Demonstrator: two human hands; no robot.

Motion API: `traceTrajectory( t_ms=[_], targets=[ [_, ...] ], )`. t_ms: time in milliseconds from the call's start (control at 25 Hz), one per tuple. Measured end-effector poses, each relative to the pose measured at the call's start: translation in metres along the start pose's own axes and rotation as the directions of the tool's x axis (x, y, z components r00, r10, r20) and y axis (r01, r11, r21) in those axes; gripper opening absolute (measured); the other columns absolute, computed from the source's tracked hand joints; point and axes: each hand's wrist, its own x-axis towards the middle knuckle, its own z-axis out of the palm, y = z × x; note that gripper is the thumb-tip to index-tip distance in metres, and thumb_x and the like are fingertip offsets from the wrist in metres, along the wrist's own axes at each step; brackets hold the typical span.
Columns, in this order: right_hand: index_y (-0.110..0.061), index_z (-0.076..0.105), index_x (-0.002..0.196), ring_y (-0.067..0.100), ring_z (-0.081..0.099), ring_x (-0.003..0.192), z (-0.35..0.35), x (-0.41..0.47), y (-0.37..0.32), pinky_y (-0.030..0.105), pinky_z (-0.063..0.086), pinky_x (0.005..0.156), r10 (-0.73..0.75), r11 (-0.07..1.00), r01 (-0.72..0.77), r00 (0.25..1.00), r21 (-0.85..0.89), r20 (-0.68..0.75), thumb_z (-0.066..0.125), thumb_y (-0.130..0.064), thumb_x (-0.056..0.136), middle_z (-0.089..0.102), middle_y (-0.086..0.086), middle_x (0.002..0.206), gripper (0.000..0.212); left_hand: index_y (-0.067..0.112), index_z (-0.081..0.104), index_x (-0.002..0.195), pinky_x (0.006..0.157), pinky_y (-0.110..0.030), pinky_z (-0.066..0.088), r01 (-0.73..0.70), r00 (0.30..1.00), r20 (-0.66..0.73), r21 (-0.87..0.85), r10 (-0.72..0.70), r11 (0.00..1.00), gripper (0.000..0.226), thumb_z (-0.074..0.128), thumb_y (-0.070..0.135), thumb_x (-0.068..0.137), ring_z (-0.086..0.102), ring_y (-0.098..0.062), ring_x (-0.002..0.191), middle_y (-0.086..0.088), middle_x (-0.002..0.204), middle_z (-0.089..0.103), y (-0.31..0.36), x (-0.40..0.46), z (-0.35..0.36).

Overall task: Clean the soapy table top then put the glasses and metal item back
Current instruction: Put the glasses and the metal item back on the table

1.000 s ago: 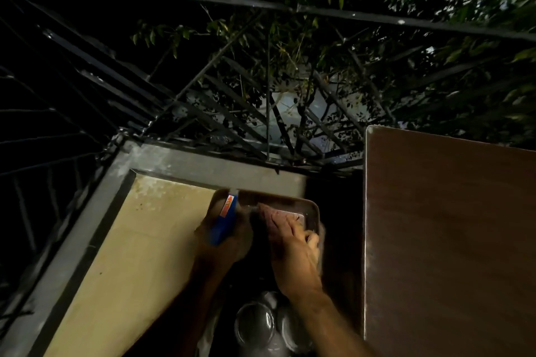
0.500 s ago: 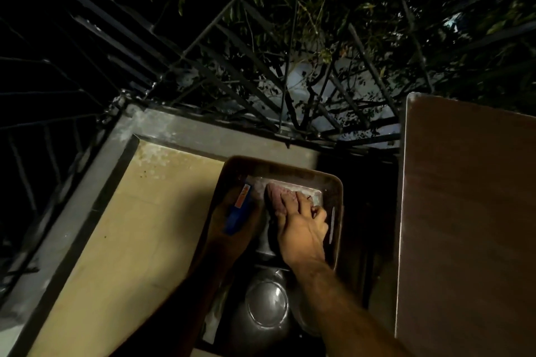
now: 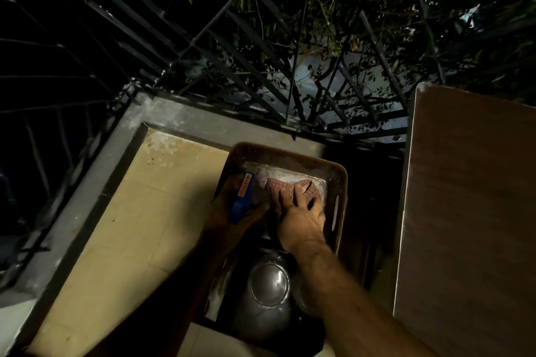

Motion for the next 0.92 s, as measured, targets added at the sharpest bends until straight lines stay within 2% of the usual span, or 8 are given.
traceTrajectory(
  t_ms=[80,160,280,360,480,640,800,920],
  targets=[
    [-0.036,0.024,0.153,0.042,0.002,0.146,-0.004,-0.008,0.002,0.056,0.012,0.119,-0.022,0.997,0.031,0.993,0.078,-0.115,0.036,-0.049,0.101,0.008,-0.001,0.165,0.055,0.047,0.055,0.116,0.075,0.007,0.042,-0.031,0.997,-0.064,0.045,0.033,0.999,0.069,0.085,0.0,0.075,0.056,0.03,0.096,0.026,0.095,0.067,-0.003,-0.003,0.002],
    [-0.037,0.035,0.148,0.032,0.013,0.141,-0.007,-0.026,0.006,0.049,0.021,0.118,-0.037,0.986,0.077,0.966,0.15,-0.256,0.037,-0.052,0.101,0.02,-0.003,0.161,0.049,0.024,0.059,0.126,0.073,0.008,0.04,-0.031,0.993,-0.11,0.07,0.038,0.997,0.065,0.083,-0.007,0.074,0.058,0.028,0.089,0.025,0.102,0.059,0.001,-0.008,0.001],
    [-0.041,0.043,0.139,0.023,0.023,0.131,-0.015,-0.056,0.014,0.041,0.028,0.11,-0.039,0.98,0.111,0.922,0.166,-0.385,0.038,-0.058,0.099,0.032,-0.005,0.152,0.044,0.011,0.048,0.14,0.071,0.003,0.044,-0.009,0.989,-0.143,0.159,0.032,0.987,0.071,0.081,-0.004,0.078,0.063,0.007,0.09,0.011,0.113,0.062,0.011,-0.025,-0.007],
    [-0.041,0.047,0.135,0.019,0.026,0.125,-0.019,-0.076,0.02,0.035,0.028,0.104,-0.047,0.973,0.143,0.891,0.181,-0.452,0.037,-0.061,0.097,0.037,-0.006,0.148,0.044,0.009,0.043,0.142,0.075,-0.002,0.047,-0.02,0.967,-0.244,0.191,0.067,0.981,0.071,0.076,-0.005,0.081,0.063,-0.008,0.101,0.02,0.123,0.058,0.013,-0.042,-0.011],
    [-0.036,0.052,0.132,0.016,0.028,0.123,-0.021,-0.111,0.031,0.033,0.029,0.102,0.026,0.943,0.152,0.855,0.297,-0.519,0.029,-0.069,0.09,0.042,-0.002,0.143,0.058,0.023,0.041,0.139,0.09,-0.034,0.055,-0.021,0.907,-0.411,0.176,0.093,0.984,0.064,0.073,0.002,0.087,0.062,-0.021,0.114,0.004,0.137,0.059,0.022,-0.081,-0.013],
    [-0.027,0.053,0.132,0.019,0.03,0.128,-0.01,-0.148,0.043,0.034,0.032,0.105,0.127,0.907,0.121,0.835,0.403,-0.536,0.038,-0.063,0.09,0.044,0.004,0.141,0.057,-0.003,0.054,0.132,0.093,-0.042,0.051,-0.152,0.893,-0.37,0.289,0.257,0.945,0.052,0.072,0.009,0.085,0.06,-0.034,0.121,-0.004,0.136,0.052,0.025,-0.123,0.003],
    [-0.025,0.048,0.137,0.017,0.027,0.133,0.005,-0.156,0.048,0.035,0.03,0.109,0.123,0.894,0.1,0.883,0.438,-0.454,0.04,-0.063,0.089,0.042,0.003,0.143,0.062,-0.008,0.057,0.133,0.102,-0.051,0.051,-0.098,0.948,-0.269,0.26,0.17,0.96,0.077,0.062,0.046,0.078,0.06,-0.037,0.125,-0.02,0.134,0.062,0.031,-0.145,0.027],
    [-0.023,0.037,0.146,0.022,0.022,0.14,0.023,-0.158,0.055,0.037,0.026,0.114,0.125,0.895,0.06,0.918,0.442,-0.377,0.052,-0.056,0.09,0.033,0.005,0.15,0.067,-0.011,0.061,0.126,0.097,-0.056,0.053,-0.076,0.965,-0.202,0.394,0.166,0.916,0.07,0.08,0.036,0.078,0.064,-0.045,0.118,-0.028,0.126,0.066,0.022,-0.15,0.044]
  ],
)
